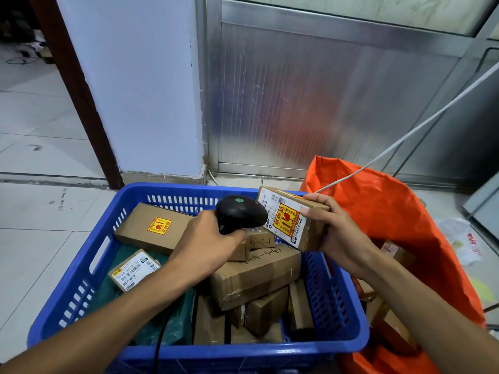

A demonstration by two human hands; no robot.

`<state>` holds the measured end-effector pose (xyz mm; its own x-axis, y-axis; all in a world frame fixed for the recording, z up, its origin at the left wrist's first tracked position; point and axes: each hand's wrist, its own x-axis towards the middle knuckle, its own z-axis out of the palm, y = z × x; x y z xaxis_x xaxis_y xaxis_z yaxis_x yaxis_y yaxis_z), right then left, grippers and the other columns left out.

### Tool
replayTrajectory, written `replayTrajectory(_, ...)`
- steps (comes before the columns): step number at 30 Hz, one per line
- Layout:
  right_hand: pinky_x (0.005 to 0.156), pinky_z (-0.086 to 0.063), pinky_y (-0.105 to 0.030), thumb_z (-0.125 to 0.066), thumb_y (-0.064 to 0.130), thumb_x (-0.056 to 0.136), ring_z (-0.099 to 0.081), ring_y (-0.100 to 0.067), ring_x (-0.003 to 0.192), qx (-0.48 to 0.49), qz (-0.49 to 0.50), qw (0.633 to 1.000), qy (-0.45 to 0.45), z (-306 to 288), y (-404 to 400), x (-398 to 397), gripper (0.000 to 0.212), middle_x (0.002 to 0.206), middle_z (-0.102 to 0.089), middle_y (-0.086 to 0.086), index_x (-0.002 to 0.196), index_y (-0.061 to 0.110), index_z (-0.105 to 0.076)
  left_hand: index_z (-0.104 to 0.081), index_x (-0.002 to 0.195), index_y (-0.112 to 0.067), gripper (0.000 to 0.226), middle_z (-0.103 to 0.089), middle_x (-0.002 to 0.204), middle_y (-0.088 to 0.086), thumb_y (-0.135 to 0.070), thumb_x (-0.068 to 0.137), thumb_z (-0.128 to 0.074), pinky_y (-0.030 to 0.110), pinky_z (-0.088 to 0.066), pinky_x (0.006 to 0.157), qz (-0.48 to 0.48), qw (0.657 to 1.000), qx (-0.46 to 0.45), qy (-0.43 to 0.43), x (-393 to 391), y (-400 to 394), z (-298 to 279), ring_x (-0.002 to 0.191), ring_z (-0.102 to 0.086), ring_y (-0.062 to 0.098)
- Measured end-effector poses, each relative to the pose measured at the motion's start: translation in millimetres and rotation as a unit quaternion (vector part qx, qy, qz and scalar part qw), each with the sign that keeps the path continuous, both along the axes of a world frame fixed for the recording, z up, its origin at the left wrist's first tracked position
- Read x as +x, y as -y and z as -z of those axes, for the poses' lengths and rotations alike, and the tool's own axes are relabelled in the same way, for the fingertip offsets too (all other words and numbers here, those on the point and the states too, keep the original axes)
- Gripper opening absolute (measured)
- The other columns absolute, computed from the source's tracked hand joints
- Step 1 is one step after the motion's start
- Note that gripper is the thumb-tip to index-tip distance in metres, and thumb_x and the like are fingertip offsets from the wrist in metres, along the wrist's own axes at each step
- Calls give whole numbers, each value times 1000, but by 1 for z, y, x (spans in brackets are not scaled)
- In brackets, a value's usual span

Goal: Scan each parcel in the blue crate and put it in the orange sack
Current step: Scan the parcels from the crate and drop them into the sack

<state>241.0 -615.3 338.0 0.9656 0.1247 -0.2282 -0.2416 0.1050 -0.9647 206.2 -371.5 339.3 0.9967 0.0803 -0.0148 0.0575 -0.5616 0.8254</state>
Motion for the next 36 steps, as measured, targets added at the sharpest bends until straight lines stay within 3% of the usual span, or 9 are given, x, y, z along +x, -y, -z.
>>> replayTrajectory(7,75,-60,-47,-77,18,74,-70,-28,107,-3,-16,1000,-9,13,-7,1,54,118,-72,-7,124,22,-58,-62,70,-18,16,-56,57,-6,-25,83,-69,25,-40,58,0,1000,0,2,2,3,4,60,-57,13)
replayTrajectory(13,86,-59,-54,-75,13,82,-70,-25,105,-13,-20,1000,-16,20,-10,2,48,118,-71,-5,126,23,-57,-65,75,-13,14,-64,62,6,-25,82,-69,40,-55,64,-7,1000,-4,-13,5,1,7,63,-65,23)
replayTrajectory(20,87,-59,-54,-76,15,83,-69,-26,108,-20,-18,999,-20,24,-9,4,47,118,-72,-5,125,24,-58,-65,73,-11,16,-67,64,11,-24,82,-69,45,-57,67,-5,1000,-7,-18,3,2,6,64,-65,27)
replayTrajectory(34,89,-57,-57,-76,14,83,-70,-26,107,-35,-7,999,-25,25,-6,5,46,114,-74,-4,125,23,-59,-64,70,-15,14,-62,58,2,-20,83,-69,35,-51,62,11,999,-8,-29,-1,4,2,59,-61,19)
replayTrajectory(36,88,-58,-57,-76,12,83,-70,-26,106,-36,1,999,-27,22,-3,7,45,115,-73,-6,124,22,-59,-64,69,-14,15,-63,58,4,-22,81,-69,40,-54,63,13,999,-9,-33,-1,2,2,59,-62,21)
